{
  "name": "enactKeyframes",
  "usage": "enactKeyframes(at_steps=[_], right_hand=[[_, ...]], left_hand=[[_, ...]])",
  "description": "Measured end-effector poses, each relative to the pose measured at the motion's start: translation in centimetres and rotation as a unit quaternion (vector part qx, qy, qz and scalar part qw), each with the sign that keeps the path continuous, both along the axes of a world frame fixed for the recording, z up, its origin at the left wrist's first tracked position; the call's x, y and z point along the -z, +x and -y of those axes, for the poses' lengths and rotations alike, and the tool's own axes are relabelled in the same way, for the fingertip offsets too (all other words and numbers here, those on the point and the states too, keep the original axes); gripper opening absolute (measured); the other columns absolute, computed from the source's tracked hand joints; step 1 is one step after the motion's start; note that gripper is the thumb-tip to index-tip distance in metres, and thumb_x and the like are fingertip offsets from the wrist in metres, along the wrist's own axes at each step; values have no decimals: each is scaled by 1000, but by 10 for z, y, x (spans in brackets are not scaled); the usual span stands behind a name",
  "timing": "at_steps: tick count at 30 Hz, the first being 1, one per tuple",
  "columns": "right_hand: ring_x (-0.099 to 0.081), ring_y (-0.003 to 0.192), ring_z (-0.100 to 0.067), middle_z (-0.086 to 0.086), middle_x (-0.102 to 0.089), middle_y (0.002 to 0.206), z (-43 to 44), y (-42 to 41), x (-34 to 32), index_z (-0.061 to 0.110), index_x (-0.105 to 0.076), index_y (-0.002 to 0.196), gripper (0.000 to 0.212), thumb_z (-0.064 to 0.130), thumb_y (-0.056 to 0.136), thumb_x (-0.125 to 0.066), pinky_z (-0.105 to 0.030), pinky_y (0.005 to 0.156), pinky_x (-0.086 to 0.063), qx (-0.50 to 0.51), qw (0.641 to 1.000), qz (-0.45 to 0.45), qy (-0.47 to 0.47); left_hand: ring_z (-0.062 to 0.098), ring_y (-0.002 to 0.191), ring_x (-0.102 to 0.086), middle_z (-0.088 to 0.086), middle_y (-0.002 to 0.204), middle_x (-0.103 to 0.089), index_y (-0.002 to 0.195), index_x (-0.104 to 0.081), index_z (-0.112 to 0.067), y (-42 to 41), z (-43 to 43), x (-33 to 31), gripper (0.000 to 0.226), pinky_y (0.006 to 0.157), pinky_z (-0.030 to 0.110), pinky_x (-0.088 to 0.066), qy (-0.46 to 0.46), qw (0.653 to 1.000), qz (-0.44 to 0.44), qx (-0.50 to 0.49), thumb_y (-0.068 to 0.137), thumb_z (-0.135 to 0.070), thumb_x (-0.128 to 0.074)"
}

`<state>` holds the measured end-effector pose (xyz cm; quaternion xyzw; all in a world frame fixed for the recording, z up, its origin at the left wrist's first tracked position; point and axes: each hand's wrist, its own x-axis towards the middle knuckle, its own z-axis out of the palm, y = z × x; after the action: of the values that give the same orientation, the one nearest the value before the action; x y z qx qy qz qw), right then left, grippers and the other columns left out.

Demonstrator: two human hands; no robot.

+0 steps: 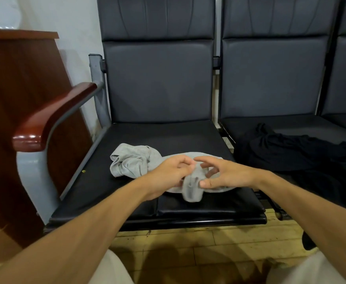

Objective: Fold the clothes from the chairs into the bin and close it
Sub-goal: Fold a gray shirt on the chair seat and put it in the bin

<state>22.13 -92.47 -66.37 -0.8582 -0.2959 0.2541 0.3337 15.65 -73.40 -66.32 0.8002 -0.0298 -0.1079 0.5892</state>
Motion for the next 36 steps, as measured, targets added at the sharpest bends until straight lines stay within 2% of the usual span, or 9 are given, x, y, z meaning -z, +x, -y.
enactKeyframes(at_steps=[5,9,14,18,23,28,31,34,36], right_hand=[[-48,55,2,6,-49,65,-4,0,13,-5,-59,86,18,11,89,-68,-16,59,-42,-11,999,42,6],[-48,58,0,13,-50,60,9,8,-2,20,-52,65,27,11,87,-65,-14,59,-36,-49,977,164,-130],[-56,83,-22,1,-55,82,35,17,-13,25,-48,69,19,14,84,-53,-33,76,-46,57,917,270,-287],[-49,109,-20,3,-53,112,30,16,-10,25,-62,104,24,16,85,-51,-35,94,-32,94,835,410,-355],[-33,126,-18,5,-41,132,2,2,-5,29,-51,130,49,11,84,-52,-35,103,-23,26,879,394,-267],[-54,106,-10,3,-64,117,-15,-7,2,17,-63,120,30,12,97,-45,-26,98,-39,-27,970,224,-89],[-50,88,5,21,-59,99,-17,-10,6,27,-53,134,35,34,101,-45,-15,85,-37,-28,982,175,-68],[-47,97,7,20,-49,114,-19,-14,10,41,-49,134,45,56,92,-50,-21,94,-35,-78,981,161,-78],[-46,112,-3,12,-48,123,-20,-16,10,40,-55,126,46,63,85,-55,-28,102,-37,-105,974,166,-113]], left_hand=[[25,92,-71,13,100,-73,103,-64,-8,7,-12,-8,23,79,30,-57,-38,998,-6,-42,94,2,-46],[20,118,-54,3,122,-58,117,-61,-15,23,-65,16,42,99,31,-46,311,945,72,-74,87,7,-41],[23,129,-42,0,135,-51,129,-55,-26,23,-81,26,35,108,38,-28,574,818,-18,-24,94,-28,-48],[16,80,-49,-3,80,-55,77,-47,-21,18,-84,30,22,80,33,-37,542,840,-5,15,96,-32,-46],[9,66,-43,-3,71,-49,78,-54,-8,11,-55,23,34,70,28,-41,358,931,43,61,94,-38,-55],[10,80,-62,0,89,-68,104,-70,-14,-5,-21,0,18,79,28,-51,176,972,-14,154,98,-18,-54],[17,81,-69,8,92,-73,102,-72,-14,-2,-38,-4,31,83,33,-54,122,991,-5,47,95,-1,-45],[13,98,-66,-1,101,-70,97,-69,-22,12,-68,10,37,94,32,-51,229,969,44,-79,91,3,-41],[14,117,-56,-4,121,-61,118,-63,-24,16,-81,22,32,101,28,-43,322,946,23,-34,95,-9,-47]])
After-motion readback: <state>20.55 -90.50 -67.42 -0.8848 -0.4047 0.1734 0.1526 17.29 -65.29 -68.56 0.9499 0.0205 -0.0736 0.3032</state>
